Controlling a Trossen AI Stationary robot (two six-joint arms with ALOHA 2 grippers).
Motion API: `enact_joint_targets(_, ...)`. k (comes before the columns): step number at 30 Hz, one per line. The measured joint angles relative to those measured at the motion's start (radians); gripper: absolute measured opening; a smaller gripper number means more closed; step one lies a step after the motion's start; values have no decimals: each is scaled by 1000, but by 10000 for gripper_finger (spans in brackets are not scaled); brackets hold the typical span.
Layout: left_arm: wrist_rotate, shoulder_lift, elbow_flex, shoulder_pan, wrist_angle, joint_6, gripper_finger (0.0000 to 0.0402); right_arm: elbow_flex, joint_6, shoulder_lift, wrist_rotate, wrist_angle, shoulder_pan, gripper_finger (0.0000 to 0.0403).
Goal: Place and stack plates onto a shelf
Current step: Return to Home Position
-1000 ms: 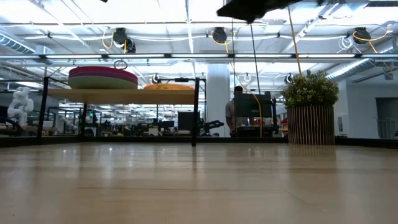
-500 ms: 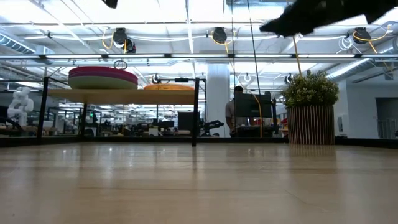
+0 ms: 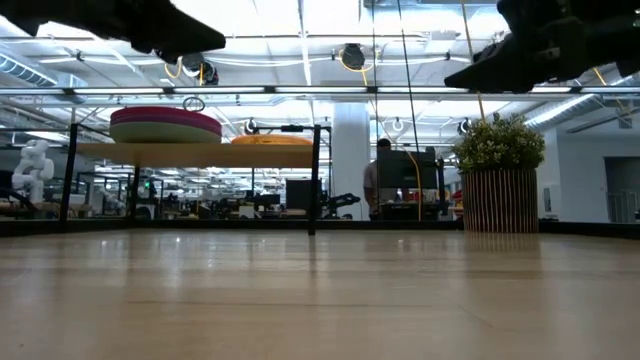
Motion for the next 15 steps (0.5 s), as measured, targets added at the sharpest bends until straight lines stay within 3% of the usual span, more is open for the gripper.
enact_joint_targets(8,1,-83,-78,5,3,-20,70,-137,-41,-3,2,219,0,0)
enact_joint_targets(15,0,-162,-165,5,26,-31,70,-180,-60,-3,79,242,-1,0)
